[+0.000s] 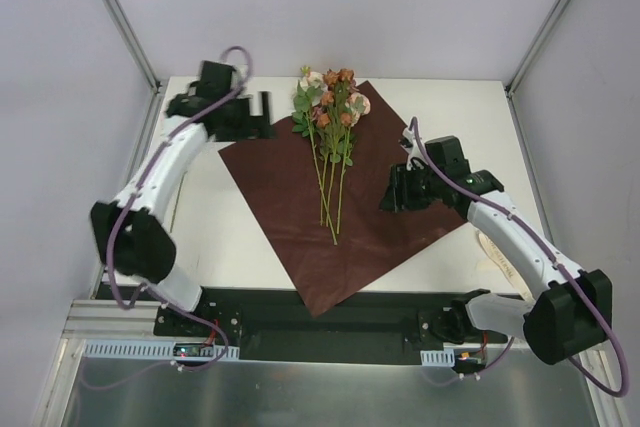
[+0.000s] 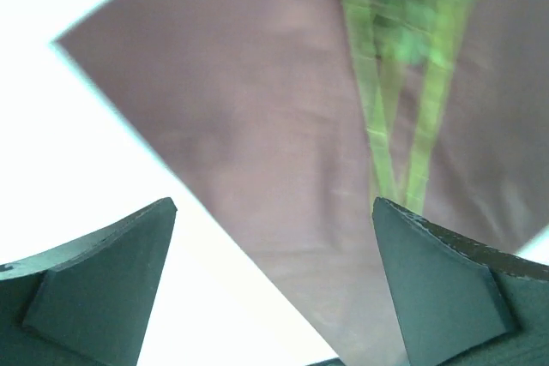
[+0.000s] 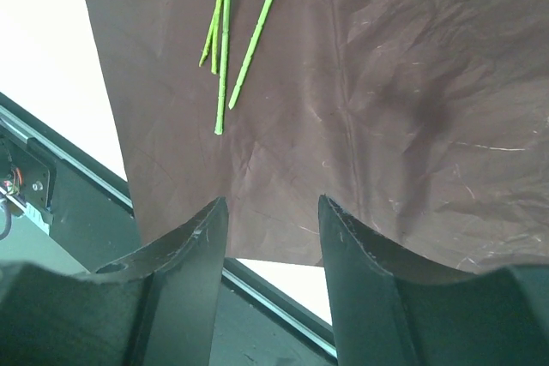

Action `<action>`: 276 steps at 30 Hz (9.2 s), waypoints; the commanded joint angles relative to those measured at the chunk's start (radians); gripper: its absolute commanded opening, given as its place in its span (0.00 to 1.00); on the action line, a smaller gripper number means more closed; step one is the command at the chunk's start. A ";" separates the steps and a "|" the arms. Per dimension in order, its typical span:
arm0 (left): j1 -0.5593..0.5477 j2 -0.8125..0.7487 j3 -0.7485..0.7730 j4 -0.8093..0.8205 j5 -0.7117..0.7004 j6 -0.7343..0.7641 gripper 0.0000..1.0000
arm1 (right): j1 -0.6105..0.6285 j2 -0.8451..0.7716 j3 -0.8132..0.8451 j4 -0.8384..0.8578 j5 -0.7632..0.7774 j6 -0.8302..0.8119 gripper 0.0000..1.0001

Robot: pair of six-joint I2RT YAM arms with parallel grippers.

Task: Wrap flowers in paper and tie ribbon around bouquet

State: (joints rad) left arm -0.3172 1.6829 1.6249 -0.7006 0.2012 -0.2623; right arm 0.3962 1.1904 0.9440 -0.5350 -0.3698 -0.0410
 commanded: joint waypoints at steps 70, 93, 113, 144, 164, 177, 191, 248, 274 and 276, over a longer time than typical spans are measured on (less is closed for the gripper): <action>-0.175 0.518 0.130 0.182 0.135 -0.221 0.00 | 0.047 -0.098 -0.017 -0.098 0.210 0.079 0.51; -0.177 0.368 0.014 0.185 0.109 -0.121 0.46 | 0.247 -0.054 -0.085 -0.042 0.318 0.046 0.51; -0.120 0.147 -0.261 0.257 0.050 -0.144 0.49 | 0.621 0.060 -0.067 0.079 0.424 -0.060 0.56; -0.095 0.422 -0.080 0.299 -0.108 -0.400 0.13 | 0.523 -0.103 -0.065 -0.017 0.506 0.086 0.57; -0.319 0.076 -0.028 0.276 0.141 -0.068 0.00 | 0.196 -0.344 -0.096 -0.141 0.485 0.049 0.61; -0.336 0.578 0.421 0.130 0.020 -0.049 0.00 | 0.135 -0.502 -0.111 -0.218 0.459 0.062 0.63; -0.326 0.724 0.538 0.053 -0.045 -0.023 0.12 | 0.136 -0.451 -0.109 -0.210 0.430 0.058 0.62; -0.183 -0.789 -1.261 0.490 0.279 -0.526 0.52 | 1.245 0.433 -0.082 0.136 0.871 -0.240 0.64; -0.456 -0.571 -1.309 0.834 0.176 -0.801 0.35 | 1.236 0.241 -0.198 0.305 0.988 -0.158 0.66; -0.456 -0.595 -1.307 0.834 0.170 -0.802 0.29 | 1.239 0.218 -0.208 0.296 0.990 -0.145 0.68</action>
State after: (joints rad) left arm -0.7605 1.1210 0.3164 0.0925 0.4007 -1.0523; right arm 1.6367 1.4857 0.7498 -0.2535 0.5800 -0.2310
